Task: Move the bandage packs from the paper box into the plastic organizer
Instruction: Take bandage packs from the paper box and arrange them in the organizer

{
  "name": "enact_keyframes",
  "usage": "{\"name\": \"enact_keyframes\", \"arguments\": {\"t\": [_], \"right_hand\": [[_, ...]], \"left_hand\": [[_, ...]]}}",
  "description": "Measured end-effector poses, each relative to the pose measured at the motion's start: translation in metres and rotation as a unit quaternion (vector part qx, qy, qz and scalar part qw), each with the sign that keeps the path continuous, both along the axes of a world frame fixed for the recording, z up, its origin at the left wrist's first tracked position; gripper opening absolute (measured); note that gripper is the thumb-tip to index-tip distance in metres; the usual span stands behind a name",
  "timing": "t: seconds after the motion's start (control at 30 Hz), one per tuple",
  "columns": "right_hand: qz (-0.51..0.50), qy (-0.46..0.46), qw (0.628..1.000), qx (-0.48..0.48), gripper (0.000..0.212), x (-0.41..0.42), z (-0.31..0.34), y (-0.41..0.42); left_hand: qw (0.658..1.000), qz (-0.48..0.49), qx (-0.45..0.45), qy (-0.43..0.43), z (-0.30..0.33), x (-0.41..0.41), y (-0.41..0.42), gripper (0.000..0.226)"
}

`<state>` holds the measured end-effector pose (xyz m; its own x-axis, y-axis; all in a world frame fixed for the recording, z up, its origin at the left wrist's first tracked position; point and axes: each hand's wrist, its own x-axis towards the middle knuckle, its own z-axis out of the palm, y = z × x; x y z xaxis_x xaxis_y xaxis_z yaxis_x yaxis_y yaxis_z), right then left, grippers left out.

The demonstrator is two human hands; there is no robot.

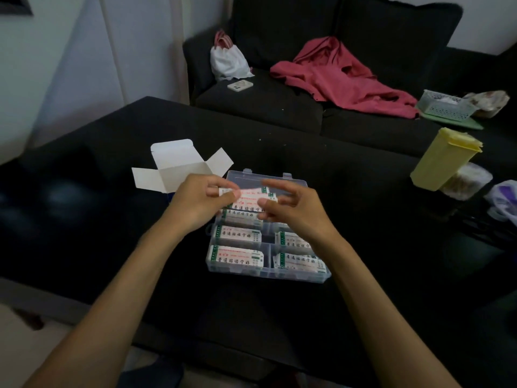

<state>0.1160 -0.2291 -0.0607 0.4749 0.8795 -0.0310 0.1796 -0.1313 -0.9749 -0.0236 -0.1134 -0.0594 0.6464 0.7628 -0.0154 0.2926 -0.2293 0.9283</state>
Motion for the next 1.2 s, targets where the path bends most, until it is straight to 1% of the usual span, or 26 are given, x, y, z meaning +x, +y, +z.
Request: {"name": "enact_keyframes", "arguments": {"t": [0.1, 0.2, 0.3, 0.37, 0.43, 0.47, 0.7, 0.8, 0.87, 1.0, 1.13, 1.2], "right_hand": [[-0.008, -0.067, 0.997, -0.021, 0.023, 0.0, -0.006, 0.003], [-0.044, -0.1, 0.994, -0.002, 0.013, -0.002, -0.01, 0.013], [-0.088, -0.125, 0.988, 0.009, 0.01, 0.002, -0.013, 0.023], [-0.102, -0.161, 0.982, -0.011, 0.01, 0.007, -0.018, 0.03], [-0.1, -0.17, 0.98, -0.042, 0.01, 0.009, -0.026, 0.036], [-0.098, -0.171, 0.979, -0.054, 0.01, 0.009, -0.03, 0.039], [-0.089, -0.21, 0.967, -0.112, 0.012, 0.009, -0.045, 0.044], [-0.076, -0.24, 0.958, -0.139, 0.007, 0.01, -0.046, 0.046], [-0.074, -0.259, 0.952, -0.147, 0.005, 0.012, -0.047, 0.047], [-0.069, -0.31, 0.935, -0.161, 0.013, 0.015, -0.05, 0.047], [-0.066, -0.303, 0.936, -0.166, 0.011, 0.016, -0.054, 0.049], [-0.063, -0.305, 0.935, -0.171, 0.012, 0.015, -0.054, 0.05]], "left_hand": [[0.997, -0.021, 0.063, 0.042, -0.01, -0.002, 0.005, 0.013], [0.994, -0.018, 0.099, 0.044, -0.015, 0.001, 0.011, 0.02], [0.987, 0.0, 0.146, 0.068, -0.02, 0.007, 0.008, 0.028], [0.972, 0.013, 0.211, 0.103, -0.023, 0.009, 0.006, 0.031], [0.955, 0.017, 0.269, 0.128, -0.026, 0.008, 0.006, 0.031], [0.95, 0.014, 0.282, 0.137, -0.027, 0.008, 0.007, 0.031], [0.928, -0.017, 0.311, 0.202, -0.035, 0.008, 0.016, 0.035], [0.921, -0.028, 0.316, 0.227, -0.036, 0.009, 0.019, 0.04], [0.914, -0.044, 0.324, 0.242, -0.036, 0.008, 0.018, 0.039], [0.9, -0.066, 0.336, 0.27, -0.037, 0.009, 0.016, 0.035], [0.876, -0.084, 0.377, 0.289, -0.04, 0.011, 0.015, 0.038], [0.874, -0.086, 0.381, 0.289, -0.041, 0.012, 0.014, 0.037]]}}
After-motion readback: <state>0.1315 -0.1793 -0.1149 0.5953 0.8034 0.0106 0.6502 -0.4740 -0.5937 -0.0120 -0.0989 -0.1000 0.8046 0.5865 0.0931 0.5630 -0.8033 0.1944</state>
